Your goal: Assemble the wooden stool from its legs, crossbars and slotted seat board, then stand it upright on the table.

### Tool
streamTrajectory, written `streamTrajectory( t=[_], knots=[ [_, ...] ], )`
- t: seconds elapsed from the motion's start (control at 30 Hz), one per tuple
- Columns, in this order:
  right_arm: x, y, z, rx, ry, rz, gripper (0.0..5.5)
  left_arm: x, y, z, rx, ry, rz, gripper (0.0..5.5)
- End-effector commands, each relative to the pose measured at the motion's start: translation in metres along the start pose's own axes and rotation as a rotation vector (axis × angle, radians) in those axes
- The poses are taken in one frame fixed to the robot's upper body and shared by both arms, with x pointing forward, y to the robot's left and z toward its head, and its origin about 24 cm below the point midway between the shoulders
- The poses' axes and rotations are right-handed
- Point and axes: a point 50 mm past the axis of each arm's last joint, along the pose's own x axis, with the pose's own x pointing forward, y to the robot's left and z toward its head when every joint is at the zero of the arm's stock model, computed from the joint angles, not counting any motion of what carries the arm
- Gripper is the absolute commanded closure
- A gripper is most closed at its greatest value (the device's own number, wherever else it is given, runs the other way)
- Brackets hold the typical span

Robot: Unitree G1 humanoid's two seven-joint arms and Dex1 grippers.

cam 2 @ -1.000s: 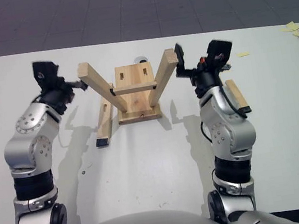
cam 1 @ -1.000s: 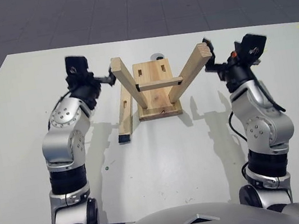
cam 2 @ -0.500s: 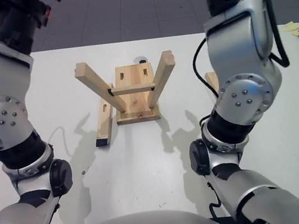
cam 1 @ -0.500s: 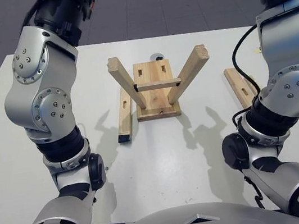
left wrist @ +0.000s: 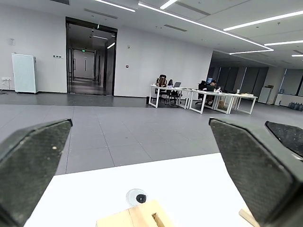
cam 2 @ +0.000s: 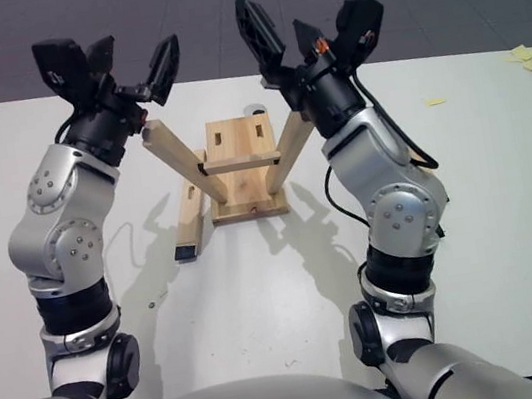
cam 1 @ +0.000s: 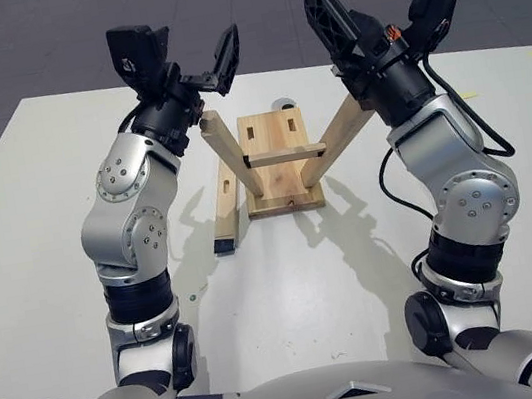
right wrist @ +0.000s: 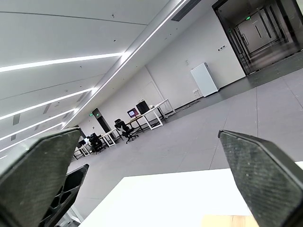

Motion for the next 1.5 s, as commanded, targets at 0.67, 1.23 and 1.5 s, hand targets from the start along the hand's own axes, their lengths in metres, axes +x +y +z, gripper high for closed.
streamTrajectory(
  t=[0.67, 1.23, 1.5],
  knots=[
    [-0.056, 0.028, -0.017, 0.257, 0.476, 0.414, 0.10, 0.016, 0.055, 0.042, -0.025, -0.090, 0.172, 0.11],
    [-0.003, -0.034, 0.083, -0.144, -0.064, 0.172, 0.10, 0.009, 0.032, 0.002, -0.081, 0.024, 0.114, 0.11],
    [-0.029, 0.032, 0.086, 0.083, 0.053, 0.579, 0.10, 0.006, 0.032, -0.007, -0.082, 0.048, 0.120, 0.11]
  ],
)
